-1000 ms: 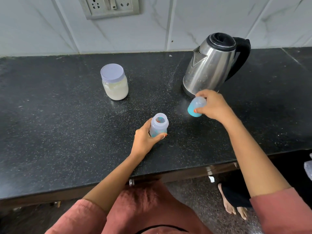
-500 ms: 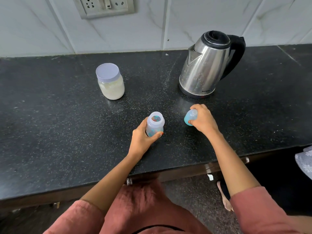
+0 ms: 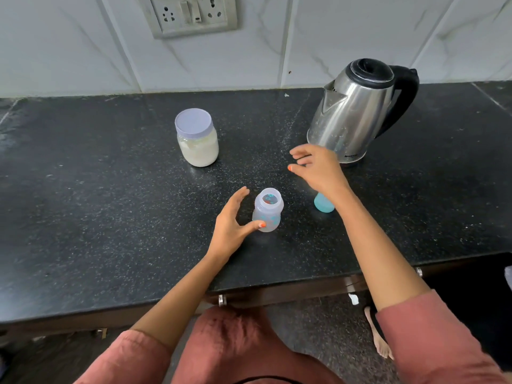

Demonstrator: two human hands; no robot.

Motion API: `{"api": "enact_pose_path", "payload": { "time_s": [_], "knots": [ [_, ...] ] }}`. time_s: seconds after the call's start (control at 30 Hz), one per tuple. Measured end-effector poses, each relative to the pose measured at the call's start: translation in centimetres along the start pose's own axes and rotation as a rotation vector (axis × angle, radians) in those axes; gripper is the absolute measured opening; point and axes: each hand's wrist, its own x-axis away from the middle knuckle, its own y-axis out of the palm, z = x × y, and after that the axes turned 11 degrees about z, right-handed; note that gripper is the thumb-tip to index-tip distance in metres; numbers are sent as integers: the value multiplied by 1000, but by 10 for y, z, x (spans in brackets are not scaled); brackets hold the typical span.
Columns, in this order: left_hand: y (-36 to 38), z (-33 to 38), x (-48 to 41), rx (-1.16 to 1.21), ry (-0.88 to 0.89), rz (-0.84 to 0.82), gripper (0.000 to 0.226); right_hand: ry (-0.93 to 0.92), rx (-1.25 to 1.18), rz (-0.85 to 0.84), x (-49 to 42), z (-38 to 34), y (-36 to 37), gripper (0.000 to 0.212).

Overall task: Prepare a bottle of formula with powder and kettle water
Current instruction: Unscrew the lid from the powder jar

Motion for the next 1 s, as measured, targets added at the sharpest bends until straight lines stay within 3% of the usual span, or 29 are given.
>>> {"api": "enact_pose_path", "payload": {
  "time_s": [0.17,0.3,0.5,0.63,1.0],
  "knots": [
    [-41,0,-28,-55,38,324,47,-125,11,-185,-36,-46,43,35],
    [-70,-4,-72,-142,-14,461,61,-164,76,-311,-66,-69,83,57],
    [-98,-9,-129,-259,9,308,90,-172,109,-406,-92,-82,127,84],
    [-99,-7,-155,-222,17,203,95,-165,66,-391,-100,-90,144,94],
    [-96,-5,-165,-161,-33,227,89,-247,225,-326,-106,-99,158,87]
  ]
}}
